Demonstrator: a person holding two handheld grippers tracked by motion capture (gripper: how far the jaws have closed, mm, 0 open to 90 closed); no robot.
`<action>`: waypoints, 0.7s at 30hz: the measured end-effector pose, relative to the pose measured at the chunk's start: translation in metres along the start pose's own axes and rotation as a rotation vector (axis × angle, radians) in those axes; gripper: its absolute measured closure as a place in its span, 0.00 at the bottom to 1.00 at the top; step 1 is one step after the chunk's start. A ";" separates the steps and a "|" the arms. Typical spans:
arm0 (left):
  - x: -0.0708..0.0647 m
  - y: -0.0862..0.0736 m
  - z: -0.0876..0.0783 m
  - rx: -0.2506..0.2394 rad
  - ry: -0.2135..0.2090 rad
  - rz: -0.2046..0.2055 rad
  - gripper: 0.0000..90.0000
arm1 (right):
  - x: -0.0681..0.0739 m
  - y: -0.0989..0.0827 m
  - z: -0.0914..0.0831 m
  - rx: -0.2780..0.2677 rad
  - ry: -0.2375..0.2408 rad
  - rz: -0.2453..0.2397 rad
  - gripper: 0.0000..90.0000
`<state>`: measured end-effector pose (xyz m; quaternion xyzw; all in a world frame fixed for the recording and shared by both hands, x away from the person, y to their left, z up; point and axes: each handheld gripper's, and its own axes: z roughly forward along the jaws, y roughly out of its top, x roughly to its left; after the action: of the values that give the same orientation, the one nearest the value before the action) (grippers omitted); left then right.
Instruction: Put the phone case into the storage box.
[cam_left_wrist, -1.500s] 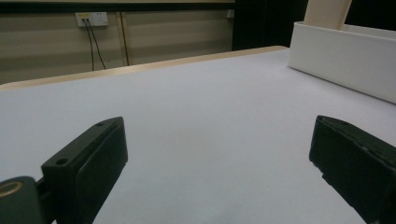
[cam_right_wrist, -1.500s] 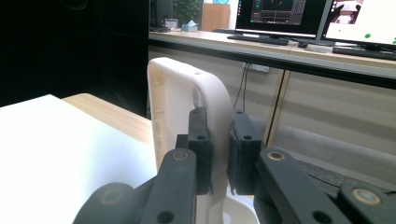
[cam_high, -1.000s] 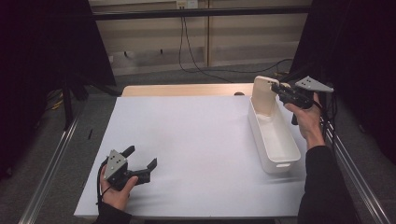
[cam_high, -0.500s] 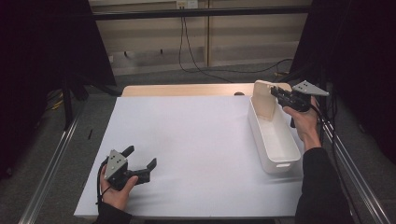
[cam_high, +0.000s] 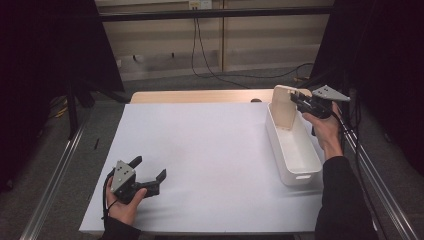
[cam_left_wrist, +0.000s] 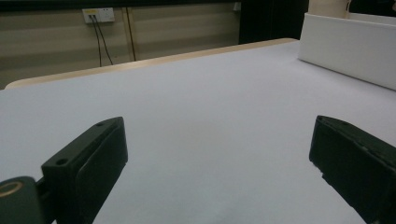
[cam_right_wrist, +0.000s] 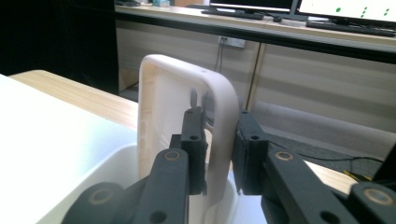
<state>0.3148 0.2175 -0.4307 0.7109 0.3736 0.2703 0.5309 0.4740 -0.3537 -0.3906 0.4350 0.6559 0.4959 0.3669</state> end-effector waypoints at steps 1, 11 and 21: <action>0.000 0.000 0.000 0.002 -0.004 0.006 0.05 | 0.000 0.000 0.000 0.002 0.000 0.006 0.84; 0.000 0.000 0.001 0.001 -0.002 0.008 0.05 | 0.000 0.000 0.007 0.026 -0.035 -0.009 0.79; -0.001 0.000 0.001 0.004 -0.013 0.016 0.05 | -0.001 -0.003 0.011 0.038 -0.053 0.009 0.75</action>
<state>0.3153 0.2159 -0.4308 0.7168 0.3650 0.2692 0.5296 0.4837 -0.3510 -0.3961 0.4578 0.6532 0.4734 0.3736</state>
